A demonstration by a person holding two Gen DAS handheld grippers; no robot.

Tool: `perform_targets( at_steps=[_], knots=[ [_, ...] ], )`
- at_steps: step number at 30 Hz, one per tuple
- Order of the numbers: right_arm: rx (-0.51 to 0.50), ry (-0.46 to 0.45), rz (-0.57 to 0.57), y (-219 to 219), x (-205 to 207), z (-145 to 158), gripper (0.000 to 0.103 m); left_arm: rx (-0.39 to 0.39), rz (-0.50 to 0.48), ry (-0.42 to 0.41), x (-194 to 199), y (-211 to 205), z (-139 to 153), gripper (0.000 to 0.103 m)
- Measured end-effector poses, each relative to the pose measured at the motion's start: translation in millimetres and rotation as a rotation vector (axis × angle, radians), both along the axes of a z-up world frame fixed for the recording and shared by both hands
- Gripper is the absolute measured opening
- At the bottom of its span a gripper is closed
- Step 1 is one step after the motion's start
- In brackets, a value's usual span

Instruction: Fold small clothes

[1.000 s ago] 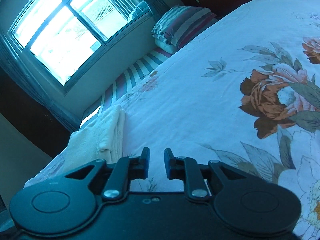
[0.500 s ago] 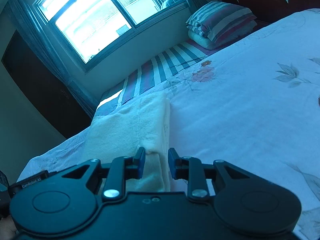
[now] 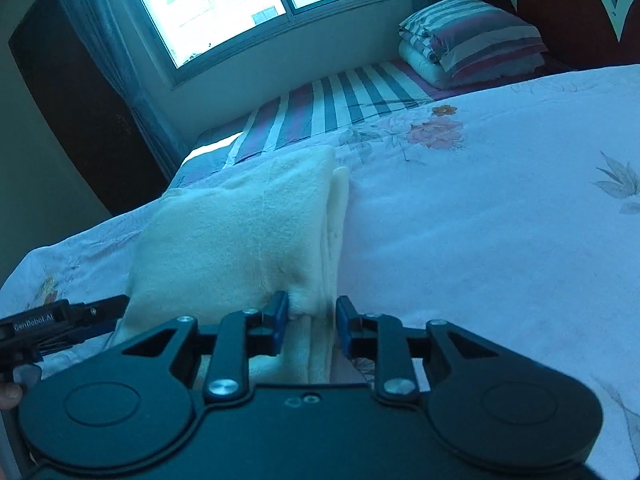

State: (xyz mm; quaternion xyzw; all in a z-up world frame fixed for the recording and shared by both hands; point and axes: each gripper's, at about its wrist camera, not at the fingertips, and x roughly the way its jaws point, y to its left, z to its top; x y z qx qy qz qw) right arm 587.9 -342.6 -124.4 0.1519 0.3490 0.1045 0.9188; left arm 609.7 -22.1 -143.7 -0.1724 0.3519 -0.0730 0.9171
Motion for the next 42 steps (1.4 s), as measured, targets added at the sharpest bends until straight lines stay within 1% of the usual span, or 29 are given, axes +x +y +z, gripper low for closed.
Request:
perform_targets(
  at_steps=[1, 2, 4, 7, 9, 10, 12, 13, 14, 15, 16, 17, 19, 20, 21, 23, 26, 29, 31, 32, 34, 35, 36, 37, 38, 39, 40, 41, 42],
  knots=[
    [-0.007, -0.022, 0.005, -1, -2, 5, 0.025, 0.016, -0.001, -0.035, 0, -2, 7, 0.070],
    [-0.013, -0.050, 0.005, -1, -2, 11, 0.025, 0.011, -0.010, -0.064, 2, -2, 12, 0.070],
    [-0.009, -0.084, -0.001, -2, 5, 19, 0.026, 0.020, -0.019, -0.069, 16, -7, 17, 0.070],
    [-0.005, -0.088, -0.006, 0, 31, 24, 0.026, 0.067, -0.036, -0.075, 43, -18, 23, 0.070],
    [-0.033, -0.099, -0.008, 4, 52, 25, 0.028, 0.093, -0.032, -0.058, 64, -24, 24, 0.070],
    [-0.039, -0.097, -0.015, 5, 64, 24, 0.028, 0.097, -0.031, -0.054, 72, -25, 23, 0.071],
    [-0.061, -0.086, -0.016, 8, 82, 19, 0.029, 0.117, -0.024, -0.031, 90, -28, 21, 0.079],
    [-0.102, -0.061, -0.016, 11, 91, 13, 0.029, 0.139, -0.021, 0.008, 99, -30, 14, 0.080],
    [-0.135, -0.018, -0.011, 14, 99, 4, 0.031, 0.134, -0.014, 0.033, 105, -30, 6, 0.080],
    [-0.135, -0.011, -0.004, 14, 103, -1, 0.031, 0.131, -0.009, 0.024, 106, -30, 3, 0.081],
    [-0.138, -0.009, -0.002, 13, 103, 0, 0.030, 0.149, -0.016, 0.023, 106, -32, 4, 0.081],
    [-0.138, -0.004, 0.000, 12, 101, 5, 0.030, 0.151, -0.015, 0.026, 104, -32, 9, 0.081],
    [-0.121, -0.037, -0.006, 7, 86, 16, 0.029, 0.101, -0.034, -0.009, 88, -25, 21, 0.081],
    [-0.109, -0.052, 0.001, 4, 74, 22, 0.030, 0.090, -0.046, -0.026, 78, -23, 25, 0.081],
    [-0.099, -0.058, 0.011, 2, 63, 24, 0.030, 0.087, -0.055, -0.025, 71, -22, 26, 0.081],
    [-0.079, -0.040, 0.023, 0, 40, 22, 0.030, 0.069, -0.095, -0.010, 53, -25, 21, 0.081],
    [-0.064, 0.010, 0.025, 1, 12, 13, 0.031, 0.056, -0.090, 0.017, 36, -25, 5, 0.081],
    [-0.058, 0.016, 0.009, -1, -10, 14, 0.033, -0.020, -0.040, 0.037, 15, -16, 8, 0.081],
    [-0.034, 0.001, 0.005, -5, -28, 25, 0.033, -0.037, -0.043, 0.018, -7, -13, 13, 0.081],
    [-0.028, 0.001, 0.012, -6, -37, 28, 0.033, -0.044, -0.059, 0.021, -19, -14, 13, 0.081],
    [-0.055, 0.034, 0.034, -2, -52, 26, 0.033, -0.034, -0.090, 0.033, -41, -15, 8, 0.081],
    [-0.068, 0.067, 0.040, 1, -57, 20, 0.033, -0.008, -0.101, 0.060, -49, -17, 2, 0.081],
    [-0.078, 0.104, 0.059, 4, -60, 13, 0.027, 0.012, -0.121, 0.077, -56, -19, -3, 0.081],
    [-0.084, 0.118, 0.071, 8, -64, 7, 0.026, 0.045, -0.132, 0.052, -65, -21, -4, 0.081],
    [-0.082, 0.108, 0.067, 9, -70, 6, 0.027, 0.070, -0.131, 0.050, -72, -23, -3, 0.081],
    [-0.076, 0.097, 0.061, 10, -75, 8, 0.028, 0.060, -0.133, 0.051, -77, -20, 0, 0.081],
    [-0.070, 0.087, 0.056, 9, -79, 9, 0.027, 0.032, -0.134, 0.052, -81, -17, 2, 0.081],
    [-0.062, 0.080, 0.051, 9, -83, 10, 0.022, 0.014, -0.141, 0.059, -84, -16, 2, 0.081],
    [-0.058, 0.084, 0.065, 10, -85, 9, 0.016, 0.028, -0.154, 0.068, -85, -19, 1, 0.081]
  ],
)
